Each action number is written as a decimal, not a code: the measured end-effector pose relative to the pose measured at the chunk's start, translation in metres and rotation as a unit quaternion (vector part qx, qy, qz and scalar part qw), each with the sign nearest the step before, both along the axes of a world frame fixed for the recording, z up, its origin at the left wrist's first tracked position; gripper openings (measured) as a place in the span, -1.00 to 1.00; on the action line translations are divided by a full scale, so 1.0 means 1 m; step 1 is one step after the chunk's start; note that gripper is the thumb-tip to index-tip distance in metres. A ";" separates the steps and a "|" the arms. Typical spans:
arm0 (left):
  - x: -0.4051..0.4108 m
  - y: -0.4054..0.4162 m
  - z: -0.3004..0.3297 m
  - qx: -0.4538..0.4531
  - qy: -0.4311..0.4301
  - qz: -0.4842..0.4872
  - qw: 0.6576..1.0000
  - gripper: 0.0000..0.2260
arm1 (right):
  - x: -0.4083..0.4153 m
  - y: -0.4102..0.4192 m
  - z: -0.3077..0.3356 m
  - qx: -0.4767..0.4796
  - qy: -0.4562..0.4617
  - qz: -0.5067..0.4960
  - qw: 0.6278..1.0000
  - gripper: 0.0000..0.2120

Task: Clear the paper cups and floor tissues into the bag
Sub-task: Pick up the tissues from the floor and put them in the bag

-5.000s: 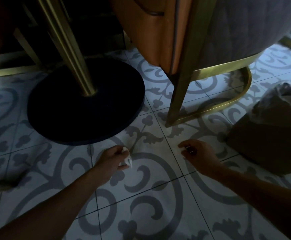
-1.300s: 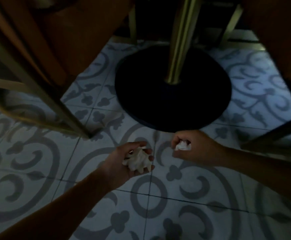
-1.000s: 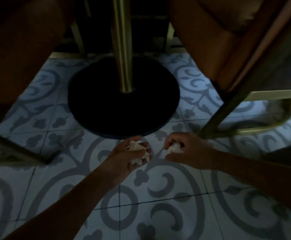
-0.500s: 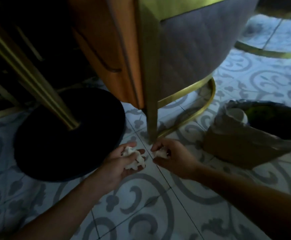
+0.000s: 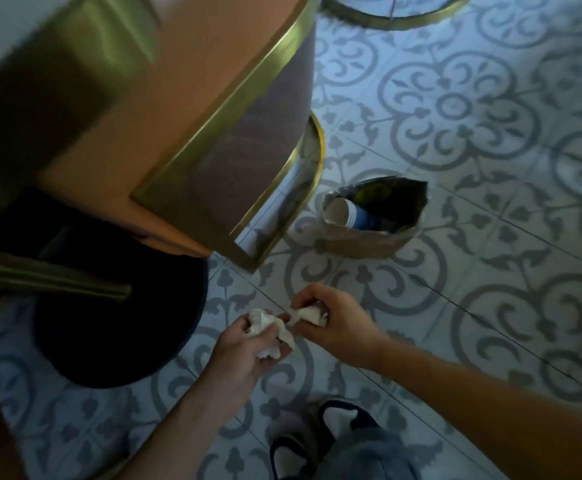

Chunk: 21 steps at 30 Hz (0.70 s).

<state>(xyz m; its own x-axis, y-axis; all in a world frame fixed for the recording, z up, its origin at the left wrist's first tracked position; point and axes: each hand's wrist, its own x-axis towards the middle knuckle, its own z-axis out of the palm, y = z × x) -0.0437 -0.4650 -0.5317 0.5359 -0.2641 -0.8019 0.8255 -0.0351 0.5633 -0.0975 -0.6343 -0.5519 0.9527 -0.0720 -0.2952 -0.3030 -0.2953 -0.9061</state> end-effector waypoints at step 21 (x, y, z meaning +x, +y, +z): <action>0.079 -0.171 0.006 0.044 0.162 0.101 0.981 -0.71 | 0.059 -0.151 -0.001 0.106 0.151 -0.229 0.956 -0.79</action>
<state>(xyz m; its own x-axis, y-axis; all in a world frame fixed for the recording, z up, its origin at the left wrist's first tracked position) 0.0349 -0.6360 -0.5261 0.2833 -0.1015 -0.9536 0.9559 0.1109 0.2721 -0.0387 -0.7854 -0.5531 0.7041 -0.3694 -0.6065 -0.6144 0.1114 -0.7811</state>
